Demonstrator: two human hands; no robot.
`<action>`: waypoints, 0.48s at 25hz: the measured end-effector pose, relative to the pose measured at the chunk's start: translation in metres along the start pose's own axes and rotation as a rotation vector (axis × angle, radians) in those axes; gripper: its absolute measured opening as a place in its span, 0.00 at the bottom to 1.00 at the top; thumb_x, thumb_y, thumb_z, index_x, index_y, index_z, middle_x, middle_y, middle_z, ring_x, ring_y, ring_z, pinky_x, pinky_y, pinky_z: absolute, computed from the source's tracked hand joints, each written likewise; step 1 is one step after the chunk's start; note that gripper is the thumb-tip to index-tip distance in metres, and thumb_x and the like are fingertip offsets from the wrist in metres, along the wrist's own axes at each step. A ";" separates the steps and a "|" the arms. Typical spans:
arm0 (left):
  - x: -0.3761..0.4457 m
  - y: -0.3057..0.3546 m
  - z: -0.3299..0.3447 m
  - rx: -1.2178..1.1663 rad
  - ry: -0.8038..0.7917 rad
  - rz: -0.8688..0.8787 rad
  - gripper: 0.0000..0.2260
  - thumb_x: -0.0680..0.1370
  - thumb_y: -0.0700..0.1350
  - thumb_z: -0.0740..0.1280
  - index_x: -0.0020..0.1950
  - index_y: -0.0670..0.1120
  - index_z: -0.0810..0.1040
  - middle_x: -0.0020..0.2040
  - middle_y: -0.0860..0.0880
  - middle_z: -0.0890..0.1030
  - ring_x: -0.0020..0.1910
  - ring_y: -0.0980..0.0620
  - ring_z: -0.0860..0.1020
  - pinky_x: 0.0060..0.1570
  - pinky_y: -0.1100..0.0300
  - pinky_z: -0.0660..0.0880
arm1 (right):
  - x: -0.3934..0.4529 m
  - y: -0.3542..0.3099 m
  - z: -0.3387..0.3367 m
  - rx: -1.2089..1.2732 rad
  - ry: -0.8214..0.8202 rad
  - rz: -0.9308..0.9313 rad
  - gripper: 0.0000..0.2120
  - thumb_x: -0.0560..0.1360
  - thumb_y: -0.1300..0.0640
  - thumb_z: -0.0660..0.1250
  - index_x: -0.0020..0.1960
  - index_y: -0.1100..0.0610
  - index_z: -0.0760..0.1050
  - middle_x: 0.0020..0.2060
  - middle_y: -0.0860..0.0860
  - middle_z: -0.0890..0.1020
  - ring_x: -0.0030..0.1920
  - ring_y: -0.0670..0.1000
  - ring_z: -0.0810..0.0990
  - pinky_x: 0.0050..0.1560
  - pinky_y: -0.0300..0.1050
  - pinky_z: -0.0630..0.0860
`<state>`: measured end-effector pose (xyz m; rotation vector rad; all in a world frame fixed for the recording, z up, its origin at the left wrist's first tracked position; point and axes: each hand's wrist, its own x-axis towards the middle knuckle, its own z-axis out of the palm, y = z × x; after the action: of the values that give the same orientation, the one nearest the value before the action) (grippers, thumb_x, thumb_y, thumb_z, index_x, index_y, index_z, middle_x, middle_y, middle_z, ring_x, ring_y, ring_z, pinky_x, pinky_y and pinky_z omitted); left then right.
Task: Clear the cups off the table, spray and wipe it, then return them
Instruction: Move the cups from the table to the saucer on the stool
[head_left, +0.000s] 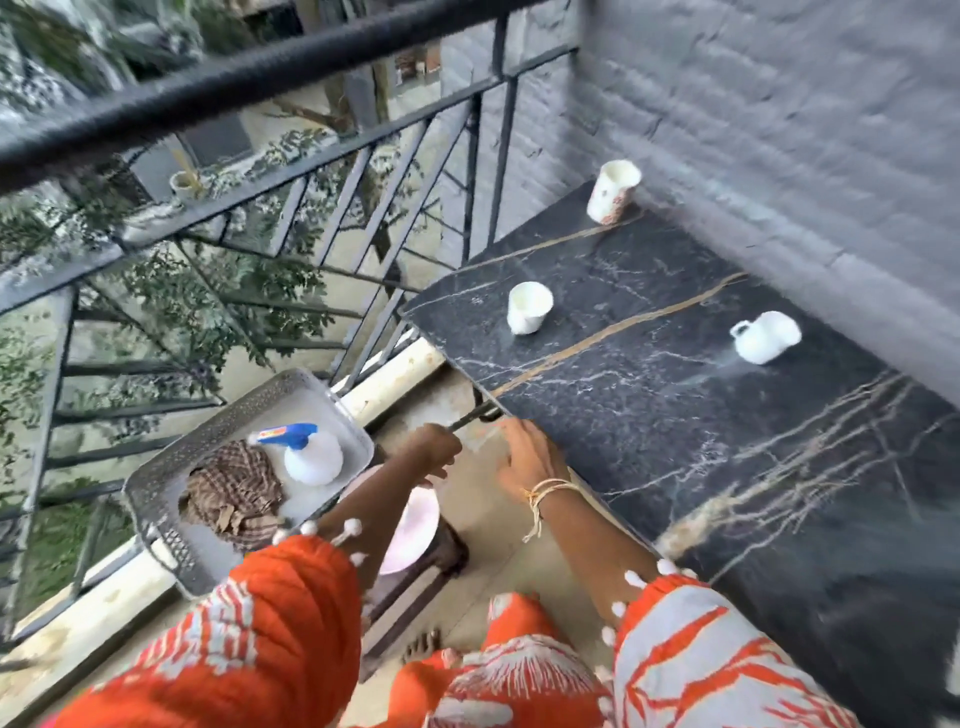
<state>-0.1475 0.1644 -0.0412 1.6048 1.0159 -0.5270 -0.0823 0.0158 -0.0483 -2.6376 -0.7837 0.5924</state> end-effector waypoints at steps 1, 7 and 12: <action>0.001 0.020 0.008 0.021 -0.007 0.040 0.06 0.80 0.41 0.60 0.44 0.44 0.73 0.36 0.49 0.79 0.31 0.52 0.75 0.31 0.64 0.69 | 0.004 0.014 -0.016 0.016 0.022 0.029 0.20 0.71 0.61 0.63 0.63 0.55 0.69 0.58 0.55 0.76 0.59 0.57 0.76 0.56 0.50 0.74; 0.032 0.109 0.055 0.049 0.106 0.161 0.04 0.76 0.40 0.62 0.45 0.43 0.76 0.39 0.43 0.78 0.35 0.46 0.78 0.41 0.50 0.79 | 0.027 0.106 -0.087 0.120 0.136 0.197 0.19 0.73 0.60 0.63 0.64 0.54 0.71 0.57 0.54 0.79 0.57 0.58 0.78 0.55 0.51 0.76; 0.057 0.141 0.072 0.035 0.257 0.152 0.10 0.73 0.42 0.65 0.49 0.38 0.80 0.44 0.38 0.81 0.46 0.40 0.82 0.48 0.49 0.79 | 0.048 0.155 -0.122 0.129 0.082 0.233 0.16 0.74 0.59 0.63 0.61 0.53 0.75 0.53 0.54 0.82 0.56 0.58 0.79 0.52 0.47 0.75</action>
<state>0.0124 0.1127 -0.0273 1.7972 1.0661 -0.2401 0.0804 -0.1028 -0.0213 -2.6326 -0.4024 0.5693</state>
